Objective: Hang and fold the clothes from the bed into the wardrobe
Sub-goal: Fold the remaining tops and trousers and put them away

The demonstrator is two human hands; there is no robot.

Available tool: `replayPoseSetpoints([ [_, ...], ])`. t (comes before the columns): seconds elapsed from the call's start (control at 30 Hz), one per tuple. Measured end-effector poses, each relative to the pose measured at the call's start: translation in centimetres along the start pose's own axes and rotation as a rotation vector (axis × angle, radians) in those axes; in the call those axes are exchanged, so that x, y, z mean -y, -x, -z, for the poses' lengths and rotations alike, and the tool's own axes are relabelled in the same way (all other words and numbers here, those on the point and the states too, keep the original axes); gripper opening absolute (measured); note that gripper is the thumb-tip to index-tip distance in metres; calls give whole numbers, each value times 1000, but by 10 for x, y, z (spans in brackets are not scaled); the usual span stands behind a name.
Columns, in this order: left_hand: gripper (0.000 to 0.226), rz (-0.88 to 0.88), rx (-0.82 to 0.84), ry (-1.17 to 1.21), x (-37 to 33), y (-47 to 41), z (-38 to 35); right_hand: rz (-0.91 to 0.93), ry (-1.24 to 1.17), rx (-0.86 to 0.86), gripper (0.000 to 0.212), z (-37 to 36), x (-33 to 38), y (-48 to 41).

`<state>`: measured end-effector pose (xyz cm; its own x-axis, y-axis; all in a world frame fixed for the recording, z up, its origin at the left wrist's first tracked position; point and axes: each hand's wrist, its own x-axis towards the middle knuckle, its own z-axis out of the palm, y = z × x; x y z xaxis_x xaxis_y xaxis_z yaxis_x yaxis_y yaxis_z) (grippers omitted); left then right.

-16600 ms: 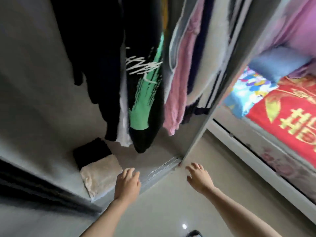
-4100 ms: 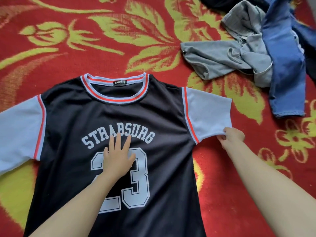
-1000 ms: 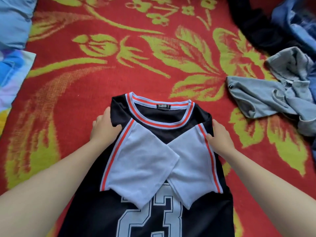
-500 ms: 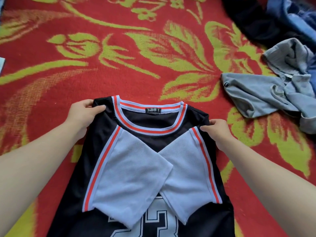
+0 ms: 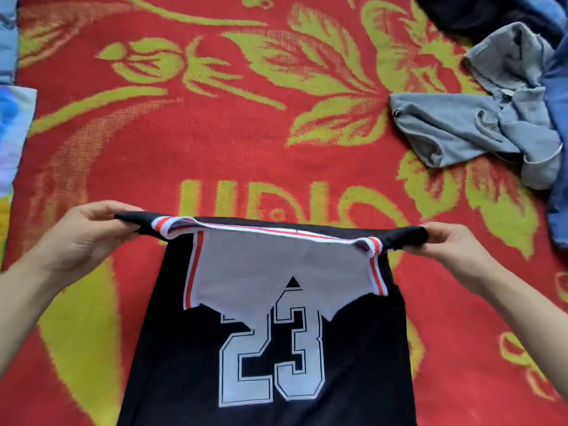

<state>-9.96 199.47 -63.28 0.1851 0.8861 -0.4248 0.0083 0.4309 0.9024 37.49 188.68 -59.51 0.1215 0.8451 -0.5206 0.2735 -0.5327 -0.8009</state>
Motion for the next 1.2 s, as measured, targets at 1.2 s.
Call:
replayPoseSetpoints([
  [1.2, 24, -231, 87, -1329, -17, -24, -29, -16, 902, -223, 16, -22, 9, -37],
])
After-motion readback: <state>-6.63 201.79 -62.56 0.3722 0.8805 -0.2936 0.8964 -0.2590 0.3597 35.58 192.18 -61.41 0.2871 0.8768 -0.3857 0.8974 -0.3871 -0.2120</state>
